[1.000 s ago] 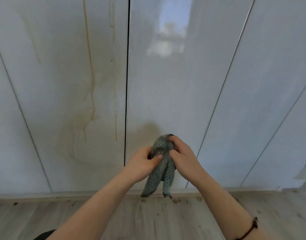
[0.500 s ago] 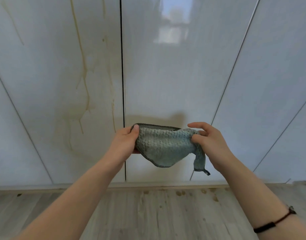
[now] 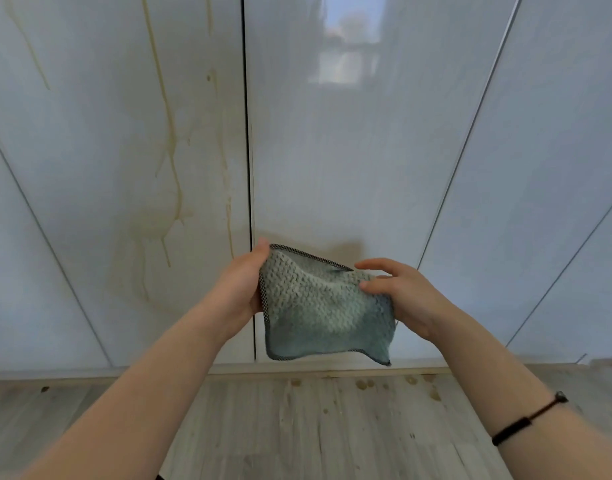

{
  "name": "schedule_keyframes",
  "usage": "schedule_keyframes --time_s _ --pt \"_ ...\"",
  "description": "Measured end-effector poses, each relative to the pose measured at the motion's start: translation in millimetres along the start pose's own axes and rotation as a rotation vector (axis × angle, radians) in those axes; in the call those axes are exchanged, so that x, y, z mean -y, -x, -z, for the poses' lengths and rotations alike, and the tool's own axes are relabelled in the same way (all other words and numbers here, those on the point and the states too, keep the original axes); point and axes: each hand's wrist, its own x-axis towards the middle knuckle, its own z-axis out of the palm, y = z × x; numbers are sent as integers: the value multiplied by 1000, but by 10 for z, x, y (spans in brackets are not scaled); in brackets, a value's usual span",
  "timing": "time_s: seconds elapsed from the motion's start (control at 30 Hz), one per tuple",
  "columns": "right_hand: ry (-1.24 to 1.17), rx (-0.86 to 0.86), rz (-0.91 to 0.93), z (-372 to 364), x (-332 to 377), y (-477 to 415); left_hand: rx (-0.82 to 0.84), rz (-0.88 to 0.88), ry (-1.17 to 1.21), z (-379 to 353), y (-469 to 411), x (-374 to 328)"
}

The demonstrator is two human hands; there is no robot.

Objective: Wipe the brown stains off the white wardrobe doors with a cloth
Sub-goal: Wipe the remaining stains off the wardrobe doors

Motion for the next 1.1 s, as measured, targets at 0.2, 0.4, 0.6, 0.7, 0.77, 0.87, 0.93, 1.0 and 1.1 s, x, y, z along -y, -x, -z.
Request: schedule_keyframes --time_s 0.2,0.4,0.6,0.7,0.77,0.87,0.93,1.0,1.1 --pt "-346 12 111 43 59 -5 449 134 -363 61 86 81" --pt "-136 -209 121 80 63 -28 335 82 -495 104 67 75" --pt "6 -360 84 50 -14 -87 250 -273 -995 142 38 88" --pt "60 -429 77 55 -14 -99 169 -351 -1209 150 -36 153" --pt "118 -448 81 60 -15 -100 126 -345 -1256 169 -69 188" --pt "187 -454 77 63 -26 -111 29 -365 -1223 206 -99 195" --pt "206 -473 79 94 -25 -119 -47 -401 -1150 235 -107 168" --pt "162 -478 75 146 -18 -121 -133 -413 -1028 277 -125 140" --pt "-16 -407 52 222 1 -101 -186 -366 -781 279 -132 120"
